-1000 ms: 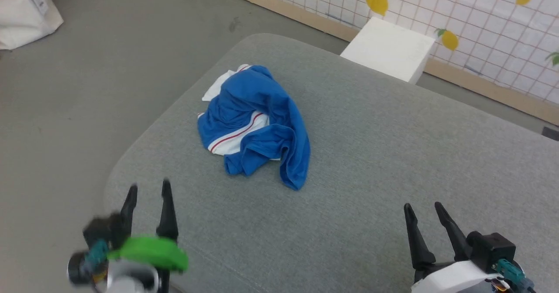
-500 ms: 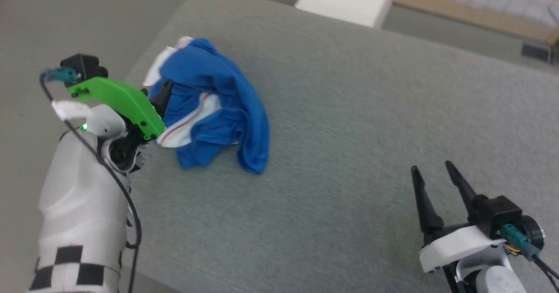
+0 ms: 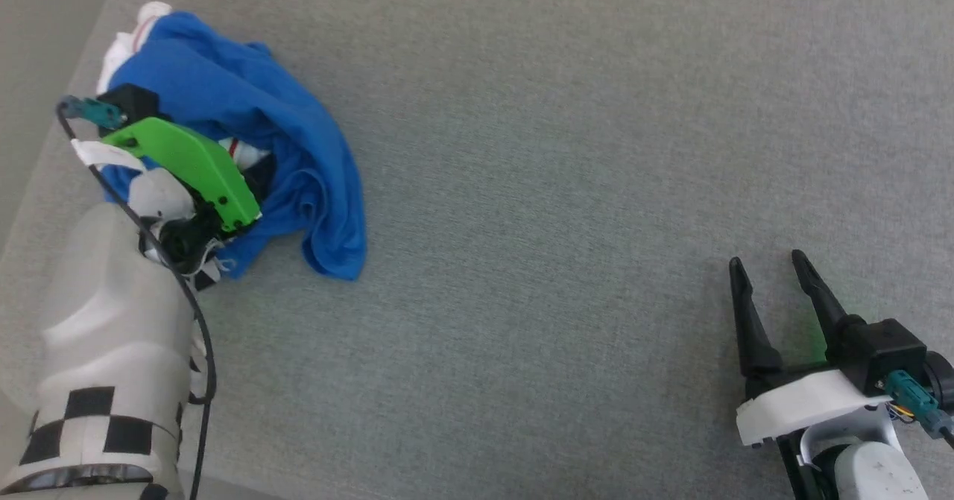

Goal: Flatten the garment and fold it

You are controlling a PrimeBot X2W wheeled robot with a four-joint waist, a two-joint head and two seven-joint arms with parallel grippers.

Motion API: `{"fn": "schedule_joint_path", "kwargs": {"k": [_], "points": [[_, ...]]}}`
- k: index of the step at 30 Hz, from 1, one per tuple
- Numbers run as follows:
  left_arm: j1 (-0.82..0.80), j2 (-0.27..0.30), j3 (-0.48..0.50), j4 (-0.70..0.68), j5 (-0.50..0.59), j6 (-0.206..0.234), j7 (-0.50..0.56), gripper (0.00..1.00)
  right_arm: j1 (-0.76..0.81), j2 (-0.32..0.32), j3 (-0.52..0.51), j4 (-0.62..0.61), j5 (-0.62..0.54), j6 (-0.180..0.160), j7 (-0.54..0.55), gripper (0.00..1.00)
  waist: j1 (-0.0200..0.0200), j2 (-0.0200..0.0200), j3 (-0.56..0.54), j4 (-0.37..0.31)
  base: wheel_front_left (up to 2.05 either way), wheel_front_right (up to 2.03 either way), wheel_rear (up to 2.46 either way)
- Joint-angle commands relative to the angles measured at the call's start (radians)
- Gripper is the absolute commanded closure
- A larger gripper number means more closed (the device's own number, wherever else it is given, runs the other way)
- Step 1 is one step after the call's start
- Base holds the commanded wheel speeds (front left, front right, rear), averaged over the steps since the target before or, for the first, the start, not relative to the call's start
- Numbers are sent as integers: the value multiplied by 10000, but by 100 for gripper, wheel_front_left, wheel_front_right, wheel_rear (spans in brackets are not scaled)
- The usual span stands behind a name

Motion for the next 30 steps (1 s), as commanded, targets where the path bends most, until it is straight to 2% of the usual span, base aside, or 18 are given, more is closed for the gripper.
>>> {"fn": "schedule_joint_path", "kwargs": {"k": [1,3,5,9,15,23,30], "points": [[59,-115,-107,270,93,10,42,0,-232,-6,27,-9,-59,-15,10,0,-1,0,202,-168,0,0,0],[135,-143,-199,368,152,-3,-206,100,-290,-6,24,41,-42,-15,-2,0,-1,0,155,-114,0,0,0],[203,-120,-333,423,250,-20,-495,100,-334,-6,54,122,-20,-15,-33,0,-1,0,47,-86,0,0,0],[-31,31,-383,126,331,-50,-1720,100,-341,-6,98,388,86,-15,-133,0,-1,0,-338,-12,0,0,0],[-864,199,-731,-817,206,-78,-2971,100,-284,-6,266,999,497,-15,-468,0,-1,0,-1336,-157,0,0,0],[-2068,367,-2033,-3025,-437,-82,-3081,100,-121,-6,439,1855,1157,-15,-885,0,-1,0,-2724,-799,0,0,0],[-2593,-81,-3140,-4719,-1487,-83,-2492,100,-26,-6,395,2289,1443,-15,-1042,0,-1,0,-3273,-1687,0,0,0]]}}
